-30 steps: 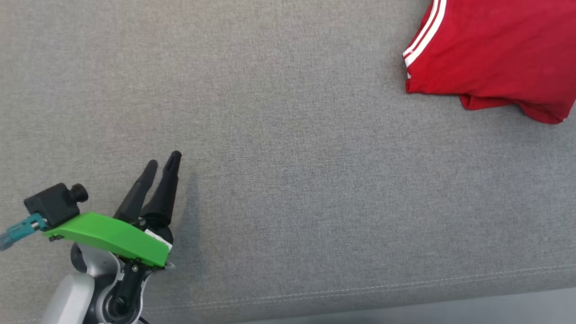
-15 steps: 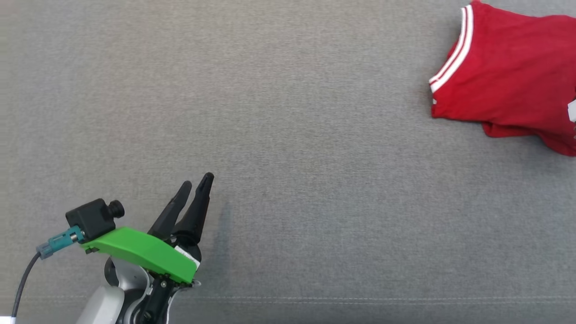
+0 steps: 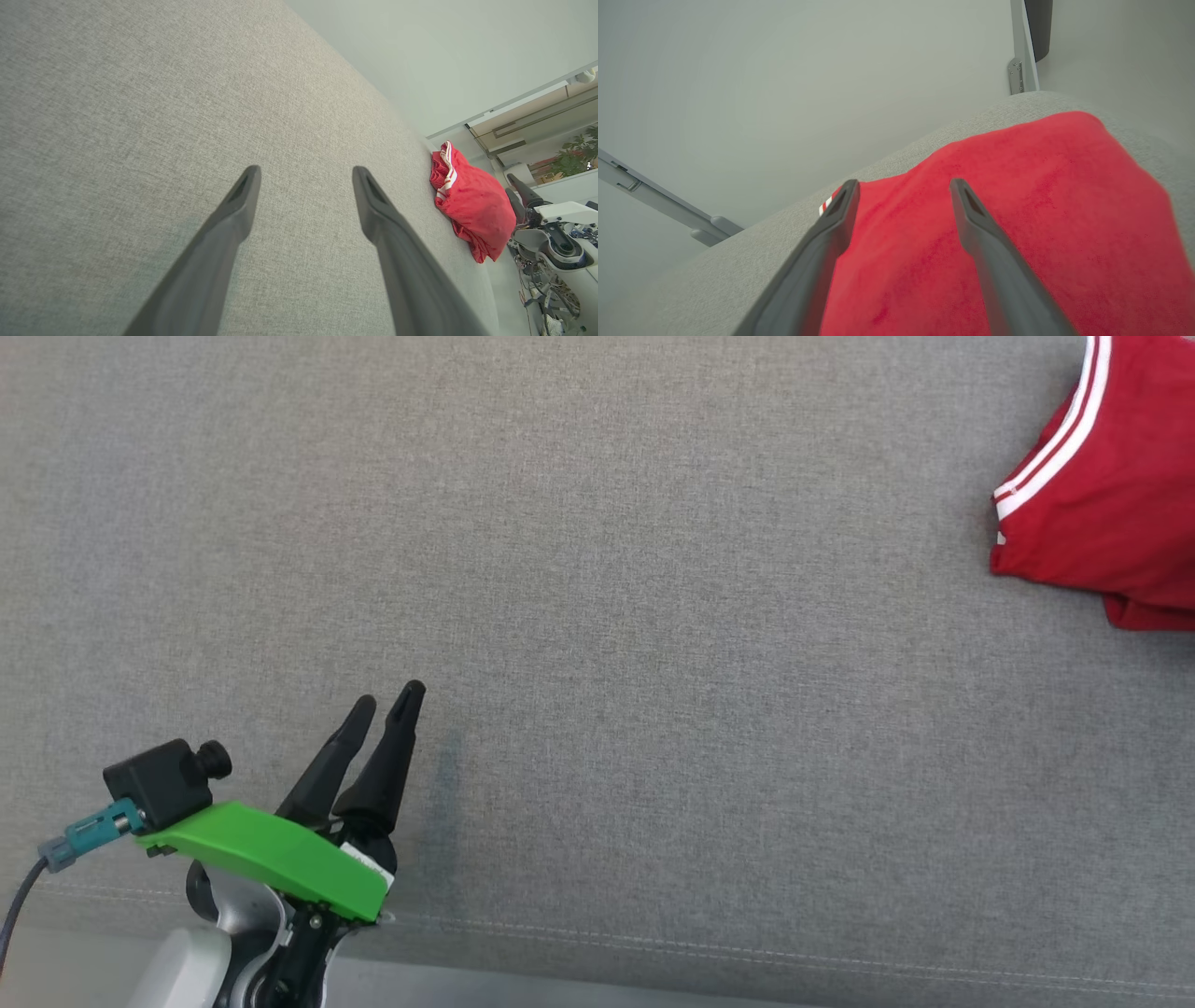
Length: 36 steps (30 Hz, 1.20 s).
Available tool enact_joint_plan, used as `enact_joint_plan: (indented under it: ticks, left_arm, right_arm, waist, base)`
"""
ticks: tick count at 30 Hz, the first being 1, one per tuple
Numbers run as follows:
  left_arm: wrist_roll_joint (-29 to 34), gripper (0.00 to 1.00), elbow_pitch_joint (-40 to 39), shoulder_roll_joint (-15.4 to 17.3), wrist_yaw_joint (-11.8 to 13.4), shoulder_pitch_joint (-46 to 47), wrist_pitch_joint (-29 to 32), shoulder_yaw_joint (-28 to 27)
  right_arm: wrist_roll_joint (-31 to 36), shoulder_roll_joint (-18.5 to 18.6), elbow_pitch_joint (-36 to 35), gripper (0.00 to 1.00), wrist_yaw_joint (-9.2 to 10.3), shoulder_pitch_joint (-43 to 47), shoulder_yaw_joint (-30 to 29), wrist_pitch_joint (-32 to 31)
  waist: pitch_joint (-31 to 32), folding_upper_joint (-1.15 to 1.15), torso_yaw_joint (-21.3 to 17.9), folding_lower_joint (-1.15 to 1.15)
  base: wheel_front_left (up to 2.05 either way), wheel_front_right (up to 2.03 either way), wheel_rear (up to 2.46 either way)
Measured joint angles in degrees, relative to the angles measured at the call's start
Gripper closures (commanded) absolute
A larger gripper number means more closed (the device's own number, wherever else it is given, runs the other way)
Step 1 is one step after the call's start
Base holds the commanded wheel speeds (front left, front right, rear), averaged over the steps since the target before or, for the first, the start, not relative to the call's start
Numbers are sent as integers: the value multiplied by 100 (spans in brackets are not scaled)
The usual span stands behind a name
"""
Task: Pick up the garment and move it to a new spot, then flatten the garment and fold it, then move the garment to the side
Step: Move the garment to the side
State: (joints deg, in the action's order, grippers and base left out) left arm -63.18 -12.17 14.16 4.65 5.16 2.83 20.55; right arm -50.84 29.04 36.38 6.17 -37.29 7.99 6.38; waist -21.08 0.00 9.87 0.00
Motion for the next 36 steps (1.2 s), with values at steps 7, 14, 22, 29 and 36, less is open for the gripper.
enact_joint_plan:
  ticks: [7,14,22,29,36]
  left_arm:
    - [49,0,-158,124,42,1,-3,-188]
    - [93,0,-279,225,89,1,-1,-286]
    - [120,0,-415,294,99,9,66,-337]
    - [121,0,-435,300,143,17,123,-353]
    - [119,0,-266,166,144,40,113,-323]
  right_arm:
    - [-115,-180,146,0,5,-128,-101,159]
    - [-157,-256,316,0,5,-162,-180,330]
    - [-268,-377,597,0,4,-159,-289,454]
    - [-279,-426,816,0,-42,-158,-353,527]
    - [-260,-422,851,0,-259,-110,-352,680]
  waist:
    - [-302,0,-35,0]
    - [-451,0,-288,0]
    - [-594,0,-593,0]
    - [-674,0,-752,0]
    - [-493,0,-790,0]
  base:
    - [0,0,0]
    - [0,0,0]
    - [0,0,0]
    - [0,0,0]
    - [0,0,0]
